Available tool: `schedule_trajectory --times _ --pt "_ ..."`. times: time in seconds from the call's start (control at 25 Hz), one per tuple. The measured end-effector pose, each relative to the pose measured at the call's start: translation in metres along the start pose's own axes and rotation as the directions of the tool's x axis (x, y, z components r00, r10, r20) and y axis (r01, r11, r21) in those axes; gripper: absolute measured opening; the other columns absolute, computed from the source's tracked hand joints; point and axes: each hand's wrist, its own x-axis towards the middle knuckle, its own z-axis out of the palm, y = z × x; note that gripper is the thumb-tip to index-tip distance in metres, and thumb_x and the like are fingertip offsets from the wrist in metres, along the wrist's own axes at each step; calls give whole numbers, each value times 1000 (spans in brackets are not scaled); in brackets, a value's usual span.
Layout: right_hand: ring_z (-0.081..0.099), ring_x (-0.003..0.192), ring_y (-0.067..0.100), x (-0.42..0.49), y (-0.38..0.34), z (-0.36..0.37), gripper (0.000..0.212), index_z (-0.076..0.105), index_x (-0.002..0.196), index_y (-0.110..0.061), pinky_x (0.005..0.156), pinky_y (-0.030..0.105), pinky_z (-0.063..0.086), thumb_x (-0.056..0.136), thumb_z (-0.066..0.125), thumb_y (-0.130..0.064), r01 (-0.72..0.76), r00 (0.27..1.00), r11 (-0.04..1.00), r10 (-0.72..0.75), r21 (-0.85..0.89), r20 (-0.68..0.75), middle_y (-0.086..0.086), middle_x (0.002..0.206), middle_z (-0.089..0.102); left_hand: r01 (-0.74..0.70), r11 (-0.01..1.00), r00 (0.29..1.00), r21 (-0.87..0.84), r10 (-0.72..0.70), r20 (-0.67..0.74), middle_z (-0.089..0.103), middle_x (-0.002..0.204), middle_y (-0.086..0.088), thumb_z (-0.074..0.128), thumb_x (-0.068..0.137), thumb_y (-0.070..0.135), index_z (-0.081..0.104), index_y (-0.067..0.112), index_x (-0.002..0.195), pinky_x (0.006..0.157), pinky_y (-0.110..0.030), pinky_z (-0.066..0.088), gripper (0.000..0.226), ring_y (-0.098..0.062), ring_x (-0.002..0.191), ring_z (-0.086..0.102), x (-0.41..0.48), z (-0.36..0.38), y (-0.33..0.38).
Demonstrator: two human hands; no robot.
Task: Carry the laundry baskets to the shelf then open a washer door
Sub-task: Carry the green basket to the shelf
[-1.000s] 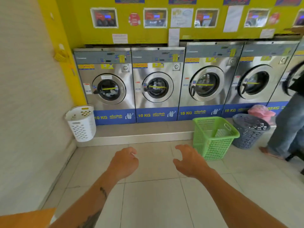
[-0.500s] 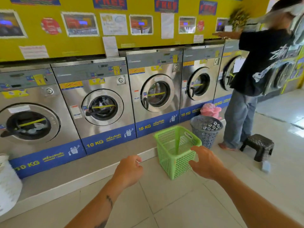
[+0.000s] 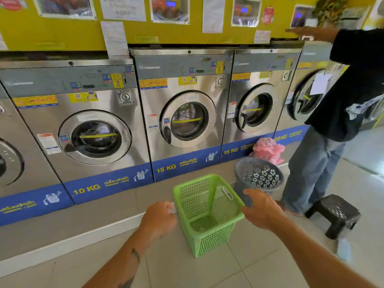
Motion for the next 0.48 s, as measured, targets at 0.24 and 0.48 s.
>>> schedule_trajectory --times 0.24,0.48 --pt "58 113 29 159 22 11 38 58 122 -9 92 38 47 85 57 -18 -6 996 999 9 -34 85 12 126 59 88 986 996 -139 -85 31 68 114 3 52 73 29 61 26 124 93 -26 46 52 -16 108 62 160 53 7" --pt "49 124 30 301 57 39 46 52 130 -17 103 42 41 85 58 -24 -72 974 996 83 -57 209 10 132 53 153 988 985 25 -155 76 52 139 -2 57 84 31 47 25 140 104 -35 43 58 -22 127 51 282 106 12"
